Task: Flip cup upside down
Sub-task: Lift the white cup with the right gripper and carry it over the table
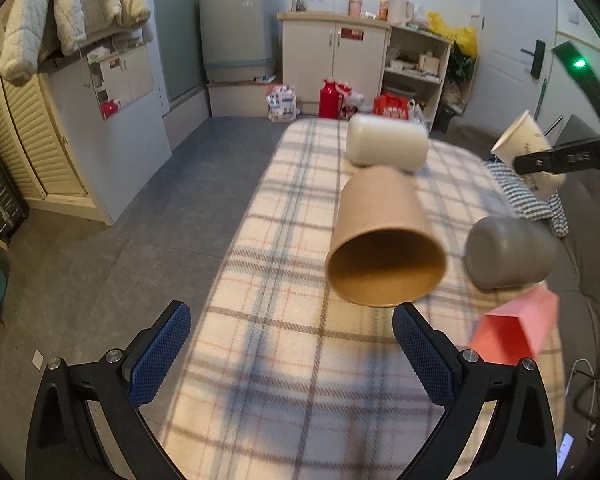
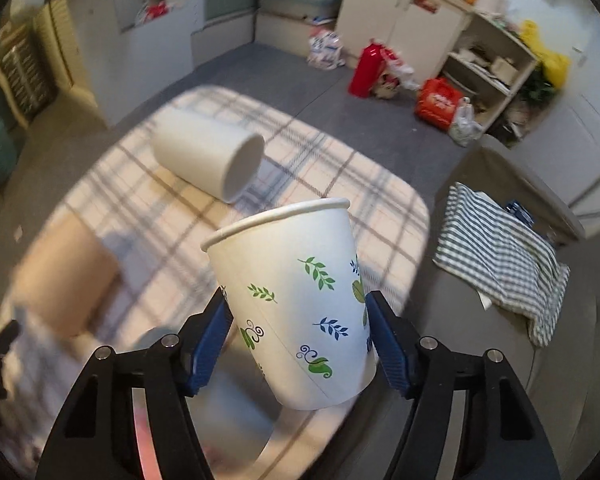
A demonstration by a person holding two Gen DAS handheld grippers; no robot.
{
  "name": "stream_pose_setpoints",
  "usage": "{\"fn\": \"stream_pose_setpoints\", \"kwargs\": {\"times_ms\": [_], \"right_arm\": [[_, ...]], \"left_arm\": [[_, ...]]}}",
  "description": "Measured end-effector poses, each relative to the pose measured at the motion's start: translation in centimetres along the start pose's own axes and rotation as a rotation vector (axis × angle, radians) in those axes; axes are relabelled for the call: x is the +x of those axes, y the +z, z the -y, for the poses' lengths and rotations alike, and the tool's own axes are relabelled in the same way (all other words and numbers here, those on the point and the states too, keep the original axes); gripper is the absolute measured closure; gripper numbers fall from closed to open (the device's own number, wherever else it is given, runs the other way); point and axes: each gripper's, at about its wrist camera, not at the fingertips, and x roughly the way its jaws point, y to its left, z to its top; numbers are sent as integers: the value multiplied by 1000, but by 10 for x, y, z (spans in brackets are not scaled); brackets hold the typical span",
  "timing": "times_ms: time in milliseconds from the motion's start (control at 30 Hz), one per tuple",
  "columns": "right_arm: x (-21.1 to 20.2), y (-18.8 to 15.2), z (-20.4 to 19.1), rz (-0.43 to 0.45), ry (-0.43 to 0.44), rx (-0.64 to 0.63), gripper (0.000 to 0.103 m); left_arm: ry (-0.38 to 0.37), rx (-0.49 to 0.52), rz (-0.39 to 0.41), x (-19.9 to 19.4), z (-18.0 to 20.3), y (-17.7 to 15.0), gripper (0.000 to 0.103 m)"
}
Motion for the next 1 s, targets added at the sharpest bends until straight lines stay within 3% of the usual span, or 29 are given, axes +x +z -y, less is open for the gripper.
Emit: {"fn": "stream_pose_setpoints", "kwargs": {"times_ms": [167, 367, 500, 733, 867, 1000], "right_arm": [[-75, -42, -38, 22, -23, 65, 36], [-132, -112, -97, 55, 1, 179, 36], [-130, -148, -133, 54, 44, 276, 36], [-89, -198, -184, 28, 53, 508, 36], [-62, -209, -199, -26, 62, 536, 36], [-49, -207, -207, -52, 64, 529, 36]], "left_arm": [[-26, 8, 53, -39, -2, -1, 0], [-59, 38, 105, -79, -7, -22, 0], [-58, 61, 112, -92, -16, -44, 0], [-19, 54, 110, -96, -36, -75, 0], [9, 77, 124, -98, -43, -87, 0], [2, 38, 82, -89, -54, -94, 0]]}}
